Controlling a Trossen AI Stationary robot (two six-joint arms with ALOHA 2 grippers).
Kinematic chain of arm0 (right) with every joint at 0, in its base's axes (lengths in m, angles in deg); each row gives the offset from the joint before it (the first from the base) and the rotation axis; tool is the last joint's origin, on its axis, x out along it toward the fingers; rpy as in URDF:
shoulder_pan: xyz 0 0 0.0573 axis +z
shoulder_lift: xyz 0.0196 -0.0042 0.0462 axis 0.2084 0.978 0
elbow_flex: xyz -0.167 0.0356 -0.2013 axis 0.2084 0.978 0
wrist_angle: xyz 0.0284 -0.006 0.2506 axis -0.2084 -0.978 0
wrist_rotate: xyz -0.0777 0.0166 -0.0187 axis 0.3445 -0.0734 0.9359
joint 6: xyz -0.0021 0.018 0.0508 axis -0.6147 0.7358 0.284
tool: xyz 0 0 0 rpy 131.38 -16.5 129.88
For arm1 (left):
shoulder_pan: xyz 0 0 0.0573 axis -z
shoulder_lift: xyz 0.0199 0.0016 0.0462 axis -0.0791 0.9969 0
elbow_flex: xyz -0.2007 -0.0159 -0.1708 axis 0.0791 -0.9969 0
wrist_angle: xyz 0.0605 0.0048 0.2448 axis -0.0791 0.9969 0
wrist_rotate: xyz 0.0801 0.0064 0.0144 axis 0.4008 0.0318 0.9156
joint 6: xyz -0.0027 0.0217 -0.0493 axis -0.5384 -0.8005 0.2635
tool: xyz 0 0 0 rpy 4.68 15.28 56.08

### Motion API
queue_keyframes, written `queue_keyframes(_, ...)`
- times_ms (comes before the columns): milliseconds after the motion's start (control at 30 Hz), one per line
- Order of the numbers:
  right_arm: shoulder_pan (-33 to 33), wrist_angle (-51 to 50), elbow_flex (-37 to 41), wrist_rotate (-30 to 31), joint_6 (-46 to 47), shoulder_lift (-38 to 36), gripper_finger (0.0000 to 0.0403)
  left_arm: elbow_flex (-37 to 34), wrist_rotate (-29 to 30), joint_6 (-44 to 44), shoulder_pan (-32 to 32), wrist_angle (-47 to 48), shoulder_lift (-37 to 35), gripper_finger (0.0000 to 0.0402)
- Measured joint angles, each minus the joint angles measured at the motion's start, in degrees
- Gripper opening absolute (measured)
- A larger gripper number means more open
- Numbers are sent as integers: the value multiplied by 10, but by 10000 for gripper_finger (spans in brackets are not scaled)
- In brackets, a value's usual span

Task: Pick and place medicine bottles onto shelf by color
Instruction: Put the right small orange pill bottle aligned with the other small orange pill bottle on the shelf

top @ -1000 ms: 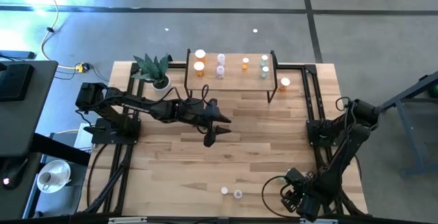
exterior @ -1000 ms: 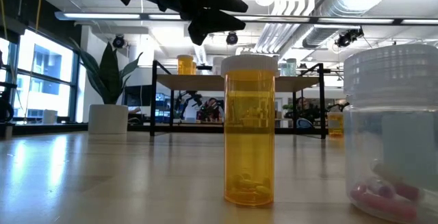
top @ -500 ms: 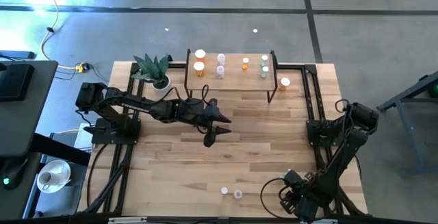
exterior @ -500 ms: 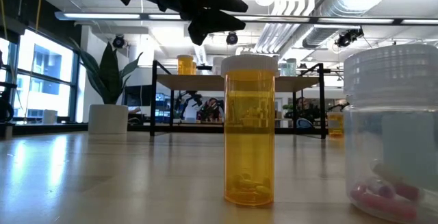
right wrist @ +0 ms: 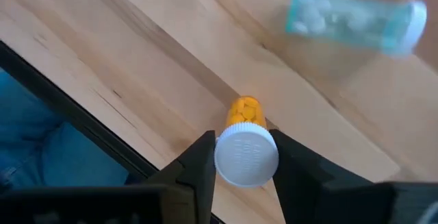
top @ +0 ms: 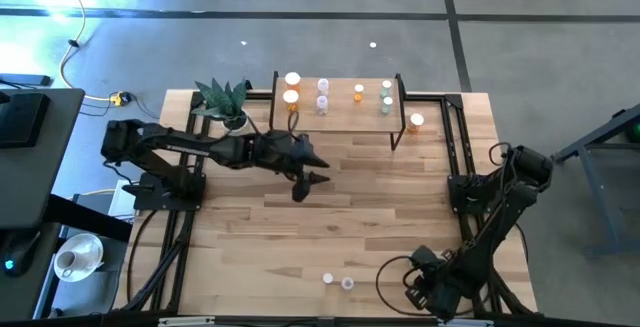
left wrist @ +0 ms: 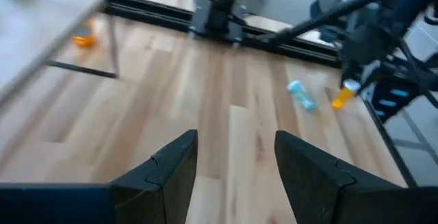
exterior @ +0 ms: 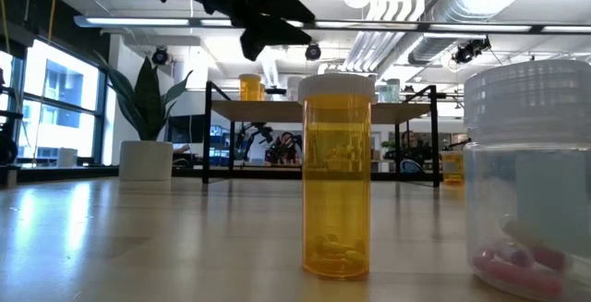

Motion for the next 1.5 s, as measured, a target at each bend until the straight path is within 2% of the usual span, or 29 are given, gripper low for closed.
queue_keyframes(333, -107, 1, 0, 9, -114, -60, 112, 0, 0, -78, -59, 103, -103, 186)
queue_keyframes(633, -247, 10, 0, 17, -263, -122, 112, -1, -3, -116, -110, 186, -137, 186)
queue_keyframes(767, -318, 39, 0, 14, -358, -146, 112, -45, -54, -124, -126, 140, -137, 186)
queue_keyframes(900, -389, 61, 0, -4, -448, -166, 112, -117, -102, -97, -136, 26, -136, 186)
queue_keyframes(1033, -456, 50, -22, -26, -531, -171, 112, -163, -103, -80, -139, -27, -136, 186)
queue_keyframes(1233, -537, 11, -106, -29, -659, -169, 112, -205, -102, -50, -127, -69, -136, 186)
queue_keyframes(1500, -654, -114, -229, -1, -744, -169, 112, -242, -101, -41, -103, -120, -136, 186)
